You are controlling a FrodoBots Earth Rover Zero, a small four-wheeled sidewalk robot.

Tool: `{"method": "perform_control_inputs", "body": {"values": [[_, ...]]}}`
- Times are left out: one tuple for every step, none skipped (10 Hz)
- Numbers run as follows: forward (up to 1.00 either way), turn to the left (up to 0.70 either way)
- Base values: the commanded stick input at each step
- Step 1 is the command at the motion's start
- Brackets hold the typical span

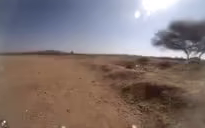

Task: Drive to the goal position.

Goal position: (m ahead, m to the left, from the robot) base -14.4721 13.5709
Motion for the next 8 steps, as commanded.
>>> {"method": "perform_control_inputs", "body": {"values": [[0.00, 0.00], [0.00, 0.00], [0.00, 0.00], [0.00, 0.00], [0.00, 0.31], [0.00, 0.42], [0.00, 0.07], [0.00, 0.00]]}}
